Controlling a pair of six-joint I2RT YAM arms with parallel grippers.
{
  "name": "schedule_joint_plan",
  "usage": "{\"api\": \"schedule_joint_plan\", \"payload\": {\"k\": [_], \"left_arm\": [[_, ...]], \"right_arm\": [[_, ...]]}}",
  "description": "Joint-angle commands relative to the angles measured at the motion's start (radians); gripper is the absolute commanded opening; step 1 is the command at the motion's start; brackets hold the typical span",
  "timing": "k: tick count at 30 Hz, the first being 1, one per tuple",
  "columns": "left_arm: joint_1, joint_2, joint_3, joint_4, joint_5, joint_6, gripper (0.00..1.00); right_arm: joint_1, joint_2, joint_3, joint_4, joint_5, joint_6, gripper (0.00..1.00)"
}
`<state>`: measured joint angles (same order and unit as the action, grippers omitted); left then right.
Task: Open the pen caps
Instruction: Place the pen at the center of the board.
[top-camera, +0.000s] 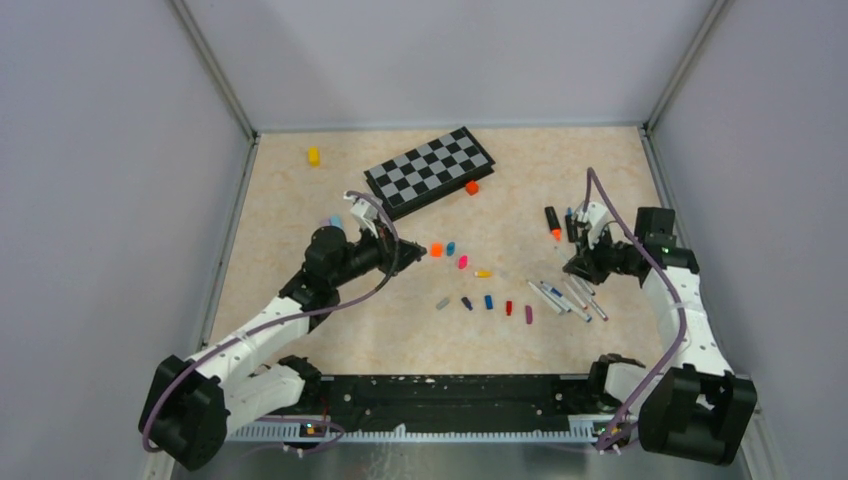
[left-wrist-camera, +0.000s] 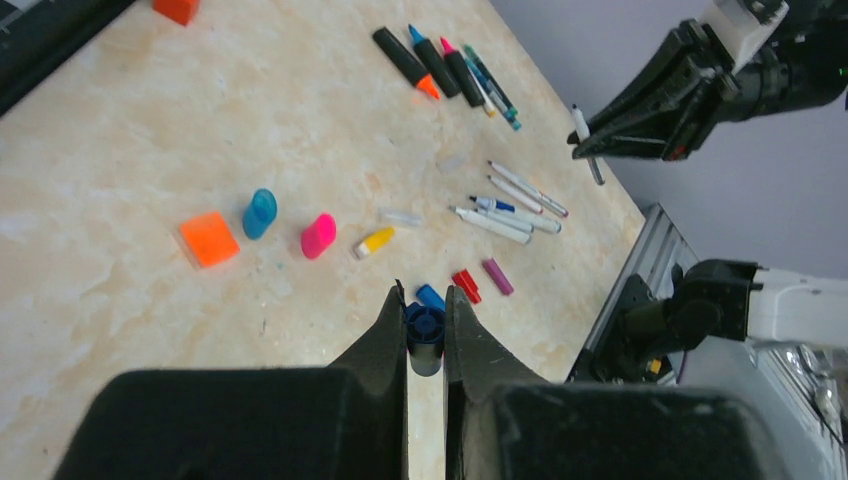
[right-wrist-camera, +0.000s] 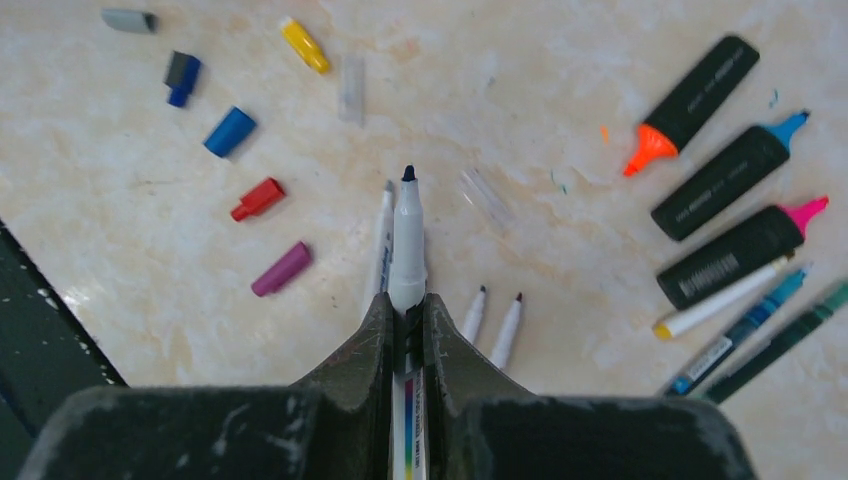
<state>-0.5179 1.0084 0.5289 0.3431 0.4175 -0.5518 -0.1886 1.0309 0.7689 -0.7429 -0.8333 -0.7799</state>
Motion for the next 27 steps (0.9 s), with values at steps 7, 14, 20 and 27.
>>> {"api": "schedule_joint_plan", "payload": {"k": [7,14,20,27], "left_arm": [[0.003,0.097,-0.087,0.185,0.207,-0.08,0.0],[0.002,0.209,-0.076,0.263,0.315,-0.129,0.0],[0.003,0.234,-0.081,0.293,0.324,-0.138,0.0],[0.003,0.233,-0.078,0.274,0.313,-0.1,0.0]], "right_arm": [[-0.053,0.131,0.024,-0.034,0.422,-0.07,0.0],[-0.101,0.239,0.038,-0.004,0.435,-0.096,0.0],[-0.127,0.312,0.061,0.005,0.4,-0.085,0.01],[-0.147,0.362,0.083,0.017,0.391,-0.069,0.04]]}}
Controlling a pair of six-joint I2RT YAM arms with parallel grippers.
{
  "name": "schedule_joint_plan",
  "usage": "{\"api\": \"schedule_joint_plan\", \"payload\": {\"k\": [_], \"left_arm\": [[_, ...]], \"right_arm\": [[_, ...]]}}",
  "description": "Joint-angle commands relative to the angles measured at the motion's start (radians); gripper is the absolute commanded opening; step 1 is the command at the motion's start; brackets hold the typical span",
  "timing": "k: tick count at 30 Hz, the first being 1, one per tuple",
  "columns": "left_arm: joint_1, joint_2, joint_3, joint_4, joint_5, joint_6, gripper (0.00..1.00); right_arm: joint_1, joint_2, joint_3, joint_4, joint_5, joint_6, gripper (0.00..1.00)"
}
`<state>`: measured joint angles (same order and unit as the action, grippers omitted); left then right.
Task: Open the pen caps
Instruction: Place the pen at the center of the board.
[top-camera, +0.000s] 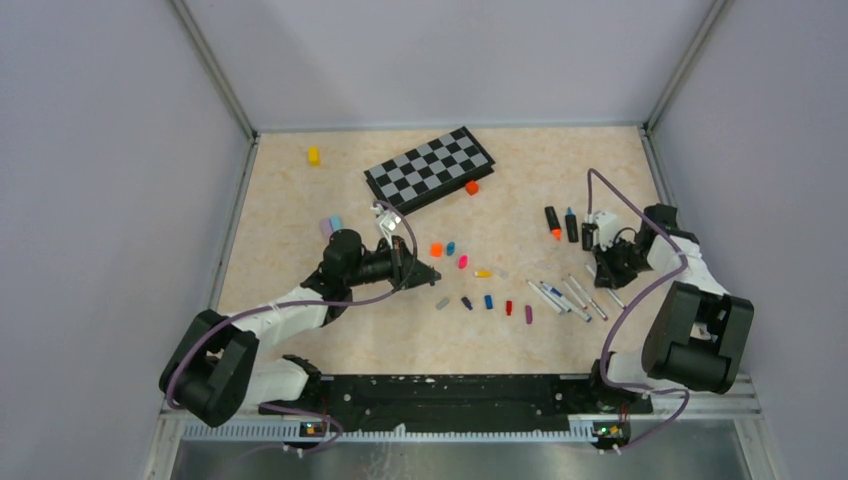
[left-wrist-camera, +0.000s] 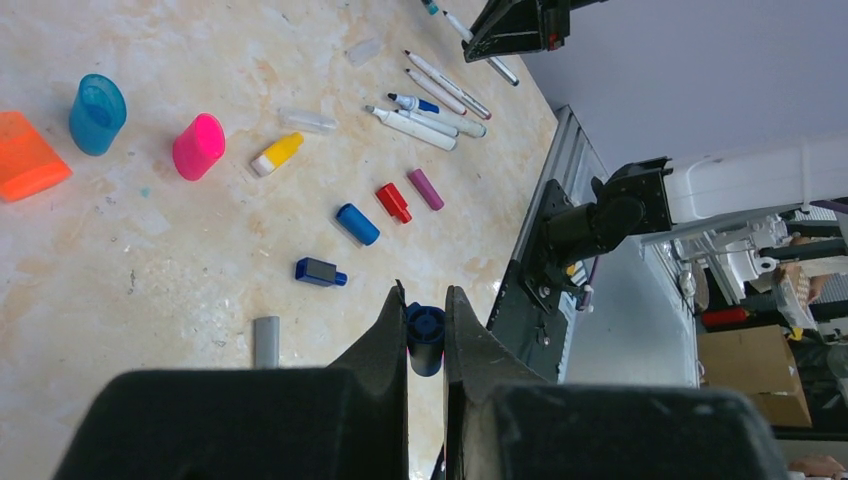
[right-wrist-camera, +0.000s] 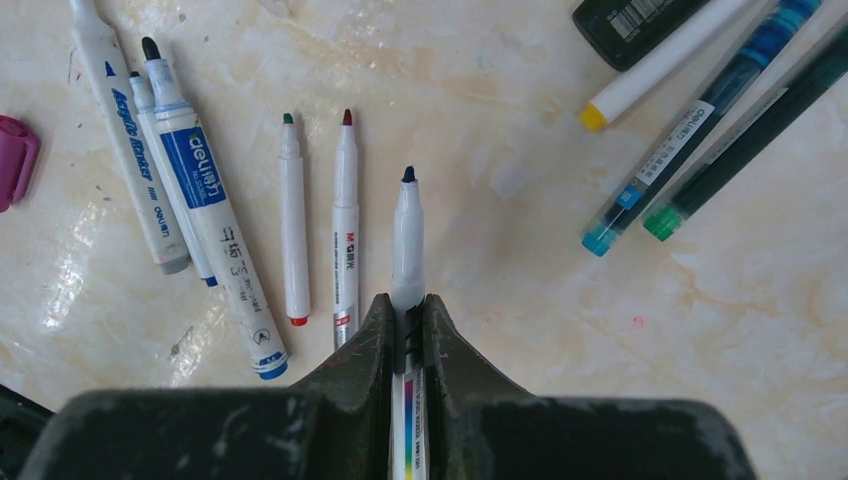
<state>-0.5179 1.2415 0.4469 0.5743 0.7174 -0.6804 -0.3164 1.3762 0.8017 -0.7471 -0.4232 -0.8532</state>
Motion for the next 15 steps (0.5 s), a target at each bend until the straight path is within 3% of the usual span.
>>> {"api": "schedule_joint_plan", "payload": {"k": [1,15], "left_arm": [[0.002,-0.001,0.005,0.037,0.012,0.038,0.0],[0.003,-0.034,0.019,-0.031,-0.032,0.182,0.0]], "right_arm": [[-0.019,0.022,0.056,0.023,-0.019,0.006,0.04],[-0.021,0.113,0.095,0.012,-0.065,0.02,0.07]]}}
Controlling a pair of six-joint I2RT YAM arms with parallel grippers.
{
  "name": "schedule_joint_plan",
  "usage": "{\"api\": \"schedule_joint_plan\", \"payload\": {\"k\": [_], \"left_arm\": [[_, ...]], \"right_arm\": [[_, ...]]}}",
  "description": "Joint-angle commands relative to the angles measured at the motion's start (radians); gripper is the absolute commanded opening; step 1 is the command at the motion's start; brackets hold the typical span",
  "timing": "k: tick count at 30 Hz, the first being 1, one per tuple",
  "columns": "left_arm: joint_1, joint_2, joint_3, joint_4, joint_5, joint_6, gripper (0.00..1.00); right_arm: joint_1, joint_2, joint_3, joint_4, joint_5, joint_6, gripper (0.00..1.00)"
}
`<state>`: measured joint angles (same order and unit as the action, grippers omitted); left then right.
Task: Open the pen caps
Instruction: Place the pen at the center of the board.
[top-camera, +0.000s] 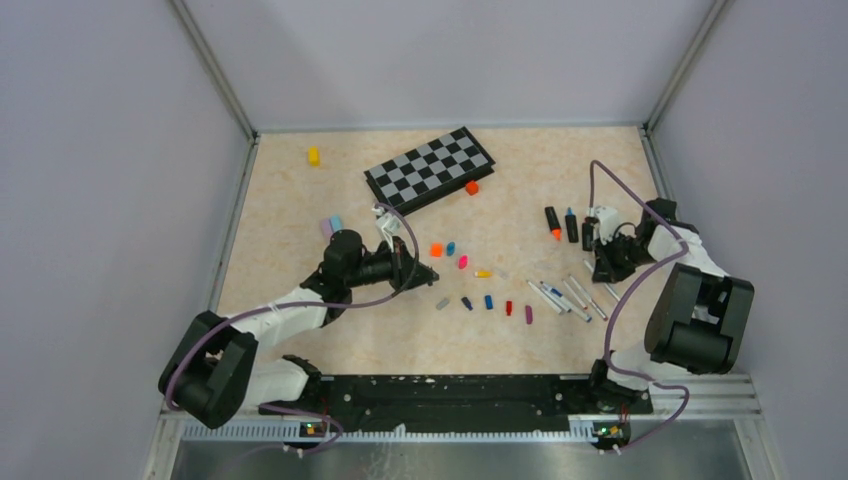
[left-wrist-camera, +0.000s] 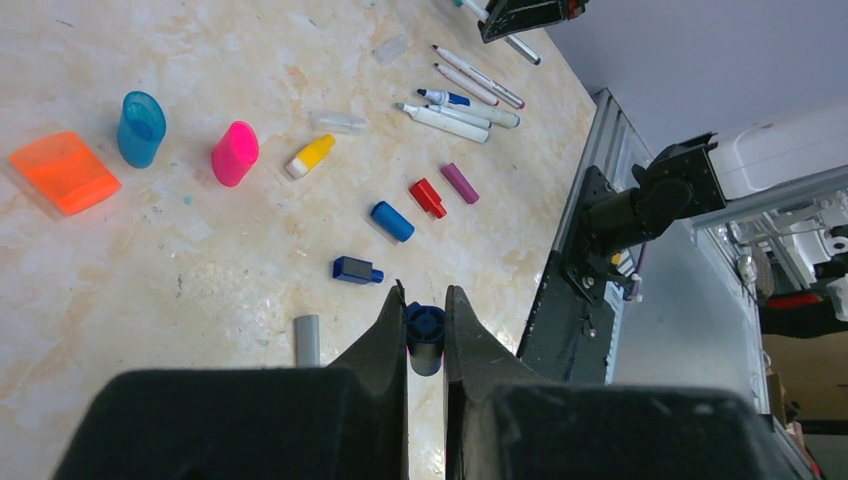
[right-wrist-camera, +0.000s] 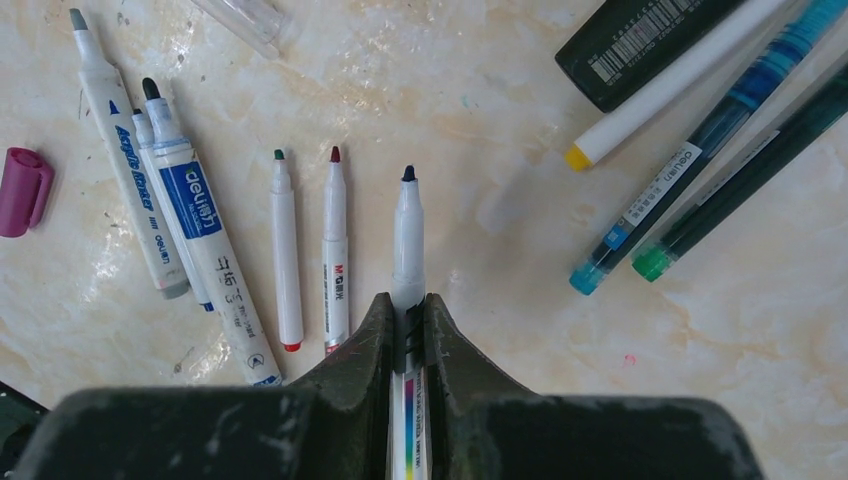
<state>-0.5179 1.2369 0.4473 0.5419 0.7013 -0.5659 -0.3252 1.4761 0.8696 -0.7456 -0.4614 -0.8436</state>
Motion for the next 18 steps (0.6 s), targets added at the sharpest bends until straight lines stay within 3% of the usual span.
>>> {"api": "schedule_joint_plan", "payload": {"k": [1,18], "left_arm": [[0.002,-0.028,0.02,0.0,-0.017,0.075,0.0],[-0.021,-0.038,0.035,-0.006,0.015,0.034,0.0]], "right_arm": [[-0.011,0.013,0.02,0.018,-0.026,0.015,0.08],[-0.011,0.035,0.011,0.028,-0.034,0.049,0.25]]}}
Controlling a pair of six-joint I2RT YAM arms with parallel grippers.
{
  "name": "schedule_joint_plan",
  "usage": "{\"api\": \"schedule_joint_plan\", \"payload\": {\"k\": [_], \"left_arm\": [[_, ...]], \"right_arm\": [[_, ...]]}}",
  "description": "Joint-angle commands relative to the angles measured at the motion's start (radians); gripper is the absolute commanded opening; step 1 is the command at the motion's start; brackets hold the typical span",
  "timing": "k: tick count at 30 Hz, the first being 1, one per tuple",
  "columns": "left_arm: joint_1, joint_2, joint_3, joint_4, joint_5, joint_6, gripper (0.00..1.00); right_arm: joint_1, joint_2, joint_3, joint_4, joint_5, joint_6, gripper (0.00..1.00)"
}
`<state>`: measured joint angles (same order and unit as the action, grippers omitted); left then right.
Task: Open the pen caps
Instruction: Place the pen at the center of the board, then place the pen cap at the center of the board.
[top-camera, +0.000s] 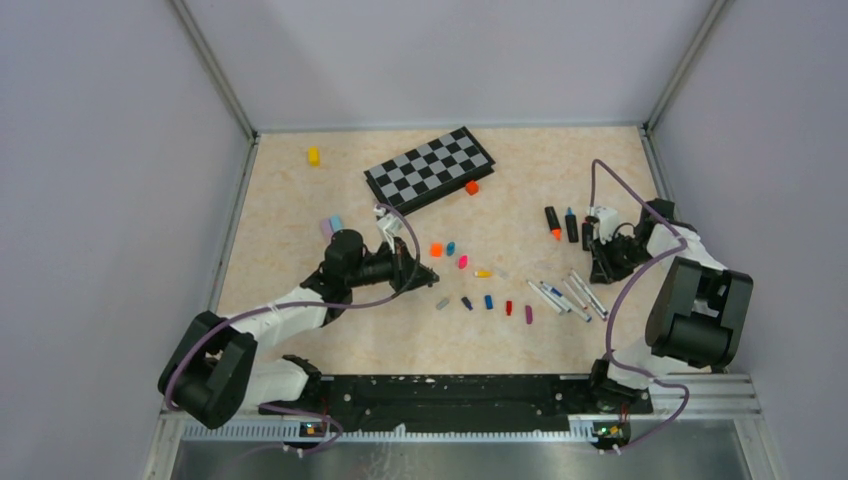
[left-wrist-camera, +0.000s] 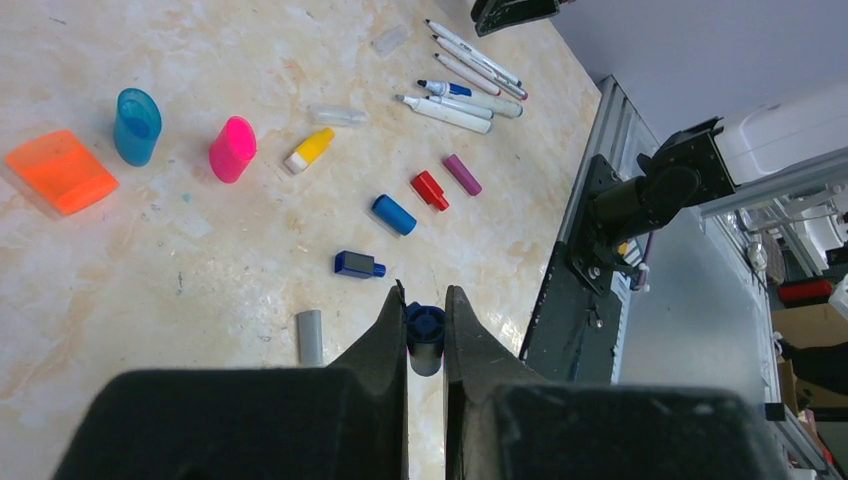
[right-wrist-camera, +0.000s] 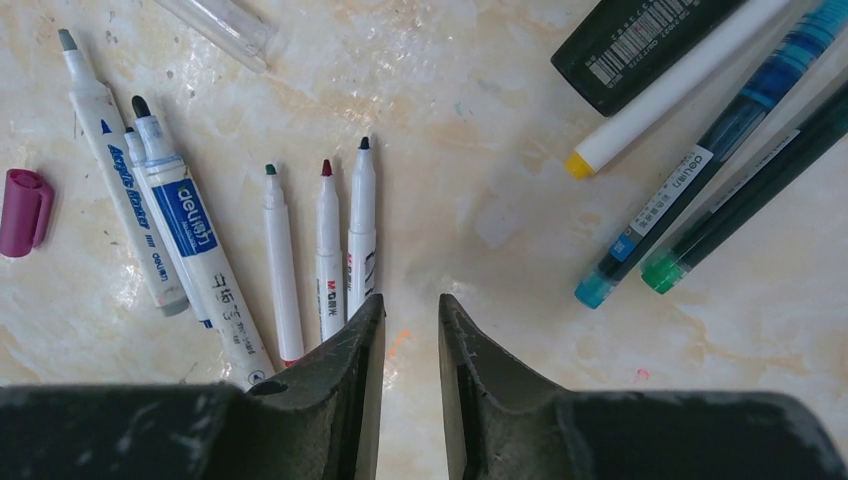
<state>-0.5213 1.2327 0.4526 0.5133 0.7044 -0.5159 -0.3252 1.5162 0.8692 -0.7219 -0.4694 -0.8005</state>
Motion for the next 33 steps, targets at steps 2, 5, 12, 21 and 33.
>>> {"api": "schedule_joint_plan", "payload": {"k": [2,5,12,21,33], "left_arm": [[-0.037,-0.042,0.038,0.006,-0.001,-0.019,0.0],[-0.079,-0.045,0.058,-0.03,-0.027,-0.017,0.0],[-0.258,-0.008,0.145,-0.131,-0.178,0.005,0.0],[-0.479,0.25,0.377,-0.211,-0.369,-0.063,0.0],[-0.571,0.705,0.846,-0.471,-0.371,-0.123,0.01]], "right_arm": [[-0.012,-0.021,0.016,-0.003,-0.039,0.007,0.25],[-0.012,-0.058,0.03,-0.022,-0.073,0.007,0.25],[-0.011,-0.194,0.082,-0.084,-0.258,0.02,0.25],[-0.011,-0.32,0.005,-0.003,-0.362,0.094,0.26],[-0.011,-0.369,0.01,0.024,-0.302,0.177,0.27]]}}
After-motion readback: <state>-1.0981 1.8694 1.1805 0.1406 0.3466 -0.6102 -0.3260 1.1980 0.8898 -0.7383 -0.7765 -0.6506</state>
